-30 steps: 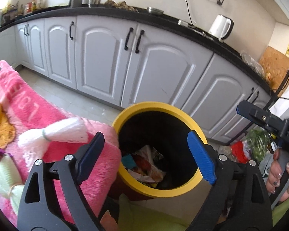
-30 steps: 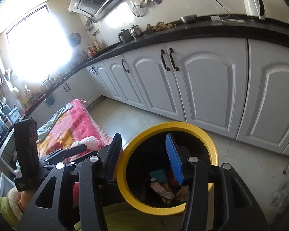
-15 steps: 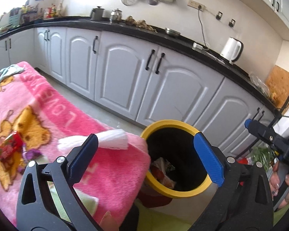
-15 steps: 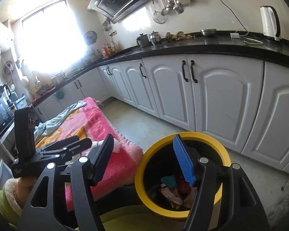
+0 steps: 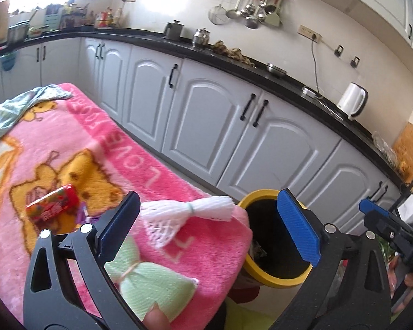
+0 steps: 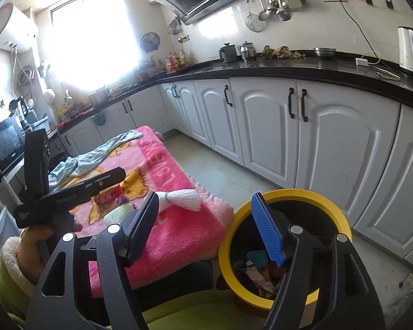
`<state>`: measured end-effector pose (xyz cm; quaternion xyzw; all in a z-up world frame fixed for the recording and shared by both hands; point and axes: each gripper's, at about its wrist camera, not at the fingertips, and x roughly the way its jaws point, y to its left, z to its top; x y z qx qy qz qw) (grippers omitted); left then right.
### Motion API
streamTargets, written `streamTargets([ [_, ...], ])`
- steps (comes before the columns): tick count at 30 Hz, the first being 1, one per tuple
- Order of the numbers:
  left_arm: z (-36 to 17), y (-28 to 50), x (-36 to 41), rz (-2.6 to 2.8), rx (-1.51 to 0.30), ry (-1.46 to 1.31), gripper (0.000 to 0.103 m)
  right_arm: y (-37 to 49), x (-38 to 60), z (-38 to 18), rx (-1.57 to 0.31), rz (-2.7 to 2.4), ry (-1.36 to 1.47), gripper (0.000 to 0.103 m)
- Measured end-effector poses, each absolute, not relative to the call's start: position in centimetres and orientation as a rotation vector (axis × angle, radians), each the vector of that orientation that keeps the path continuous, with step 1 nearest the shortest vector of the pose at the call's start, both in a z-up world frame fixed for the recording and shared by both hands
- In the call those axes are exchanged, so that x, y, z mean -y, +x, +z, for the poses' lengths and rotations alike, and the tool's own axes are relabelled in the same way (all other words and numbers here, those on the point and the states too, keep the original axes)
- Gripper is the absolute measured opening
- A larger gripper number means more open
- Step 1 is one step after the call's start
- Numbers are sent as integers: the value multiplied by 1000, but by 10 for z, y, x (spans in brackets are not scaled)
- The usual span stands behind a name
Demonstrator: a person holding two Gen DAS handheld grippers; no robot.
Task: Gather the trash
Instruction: 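Move both empty tools back to the remaining trash on the blanket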
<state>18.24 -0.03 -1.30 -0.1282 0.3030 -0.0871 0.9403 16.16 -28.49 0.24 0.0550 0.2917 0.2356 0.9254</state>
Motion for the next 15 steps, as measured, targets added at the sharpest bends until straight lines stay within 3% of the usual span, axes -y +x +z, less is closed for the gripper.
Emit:
streamTargets([
  [15, -15, 174, -68, -60, -598, -364, 92, 155, 237, -3, -637, 568, 53, 73],
])
